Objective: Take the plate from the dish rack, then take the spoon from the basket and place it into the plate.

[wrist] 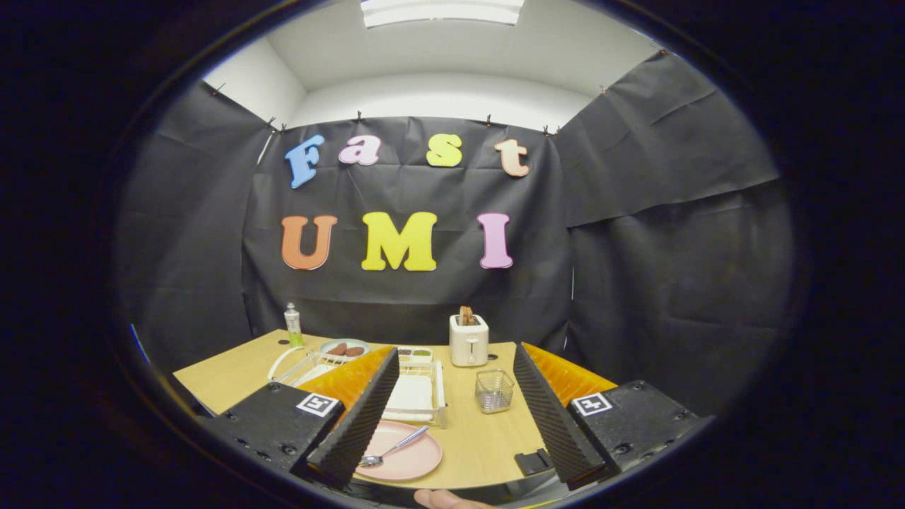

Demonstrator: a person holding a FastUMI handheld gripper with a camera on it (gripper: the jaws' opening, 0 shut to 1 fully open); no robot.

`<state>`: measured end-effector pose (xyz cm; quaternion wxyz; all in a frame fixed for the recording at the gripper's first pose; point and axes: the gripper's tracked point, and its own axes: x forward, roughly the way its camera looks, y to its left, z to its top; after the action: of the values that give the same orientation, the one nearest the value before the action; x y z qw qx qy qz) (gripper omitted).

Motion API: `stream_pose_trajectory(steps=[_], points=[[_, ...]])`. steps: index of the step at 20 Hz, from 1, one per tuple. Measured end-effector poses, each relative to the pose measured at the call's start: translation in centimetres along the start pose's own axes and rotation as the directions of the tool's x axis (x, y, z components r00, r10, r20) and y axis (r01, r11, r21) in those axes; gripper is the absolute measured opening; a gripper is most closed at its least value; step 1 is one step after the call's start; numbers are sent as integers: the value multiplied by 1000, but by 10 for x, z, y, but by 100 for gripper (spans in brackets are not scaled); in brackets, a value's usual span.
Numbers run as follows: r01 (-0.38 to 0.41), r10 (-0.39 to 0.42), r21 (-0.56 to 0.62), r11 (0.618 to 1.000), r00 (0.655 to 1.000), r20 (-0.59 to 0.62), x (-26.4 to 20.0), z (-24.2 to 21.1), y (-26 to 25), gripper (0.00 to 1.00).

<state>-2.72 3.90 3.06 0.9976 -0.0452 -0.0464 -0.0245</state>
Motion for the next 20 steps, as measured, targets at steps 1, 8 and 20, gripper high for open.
stream_pose_trajectory(steps=[1,8,20], points=[[-6,6,0,1000,1000,-2,0,-1,1,100],[-19,19,0,1000,1000,-13,1,-7,4,100],[-23,23,9,1000,1000,-9,-2,-8,3,100]])
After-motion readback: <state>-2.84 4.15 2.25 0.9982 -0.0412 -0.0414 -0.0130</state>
